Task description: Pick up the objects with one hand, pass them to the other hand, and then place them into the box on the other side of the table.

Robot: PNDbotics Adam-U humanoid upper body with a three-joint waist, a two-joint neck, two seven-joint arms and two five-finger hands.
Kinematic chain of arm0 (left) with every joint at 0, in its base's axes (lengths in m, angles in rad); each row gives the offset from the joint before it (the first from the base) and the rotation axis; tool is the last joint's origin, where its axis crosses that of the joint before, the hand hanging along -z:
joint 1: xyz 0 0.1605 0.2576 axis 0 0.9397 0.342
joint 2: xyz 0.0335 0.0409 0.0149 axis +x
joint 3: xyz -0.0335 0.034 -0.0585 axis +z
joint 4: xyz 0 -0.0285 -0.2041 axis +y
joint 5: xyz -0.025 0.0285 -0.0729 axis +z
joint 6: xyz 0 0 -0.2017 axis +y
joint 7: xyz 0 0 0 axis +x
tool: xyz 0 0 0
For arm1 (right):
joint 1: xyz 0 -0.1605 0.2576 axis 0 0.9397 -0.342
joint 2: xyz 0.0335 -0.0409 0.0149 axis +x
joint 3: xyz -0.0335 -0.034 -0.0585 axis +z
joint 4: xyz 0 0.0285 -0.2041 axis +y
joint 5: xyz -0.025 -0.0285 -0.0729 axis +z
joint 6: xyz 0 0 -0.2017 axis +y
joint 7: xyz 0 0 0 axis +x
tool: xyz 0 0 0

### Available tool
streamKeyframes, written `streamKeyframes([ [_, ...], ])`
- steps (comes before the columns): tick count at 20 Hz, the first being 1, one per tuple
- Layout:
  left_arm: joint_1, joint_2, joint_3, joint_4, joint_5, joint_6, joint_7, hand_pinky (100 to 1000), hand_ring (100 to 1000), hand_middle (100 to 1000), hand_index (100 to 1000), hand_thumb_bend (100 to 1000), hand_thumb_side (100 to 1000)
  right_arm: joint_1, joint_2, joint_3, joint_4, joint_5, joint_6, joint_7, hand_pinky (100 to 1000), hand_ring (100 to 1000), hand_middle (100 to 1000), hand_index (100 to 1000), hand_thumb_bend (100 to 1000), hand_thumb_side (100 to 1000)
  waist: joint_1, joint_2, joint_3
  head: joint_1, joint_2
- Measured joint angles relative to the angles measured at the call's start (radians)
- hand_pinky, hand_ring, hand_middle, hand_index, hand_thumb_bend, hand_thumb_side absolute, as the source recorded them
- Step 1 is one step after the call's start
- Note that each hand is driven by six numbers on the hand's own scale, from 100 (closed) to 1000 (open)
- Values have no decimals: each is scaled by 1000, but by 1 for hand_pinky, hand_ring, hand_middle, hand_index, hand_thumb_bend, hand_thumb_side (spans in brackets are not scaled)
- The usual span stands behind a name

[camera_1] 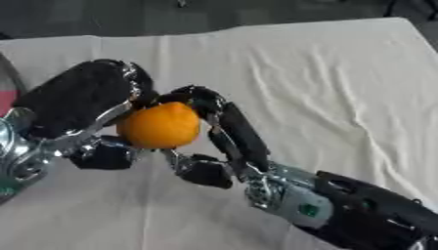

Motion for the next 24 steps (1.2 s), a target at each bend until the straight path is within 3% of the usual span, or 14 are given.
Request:
streamKeyframes([
  [15,-13,40,20,-48,-8,-1,-69,709,523,336,424,314,169,10,0,-5,0,82,103,55,474,878,797,886,829,450,0,0,-2,1,2],
  [22,-33,137,76,-135,26,40,-146,702,526,337,425,341,169,35,-1,-23,1,87,139,51,473,875,796,882,803,449,4,0,-2,3,13],
  [23,-33,152,86,-148,29,48,-155,703,526,337,424,301,166,39,-1,-25,1,87,142,49,471,875,796,881,801,441,4,0,-2,3,14],
  [24,-32,166,96,-159,33,57,-164,704,525,335,423,339,167,40,-1,-27,1,87,145,46,469,874,795,880,791,444,4,0,-1,4,16],
])
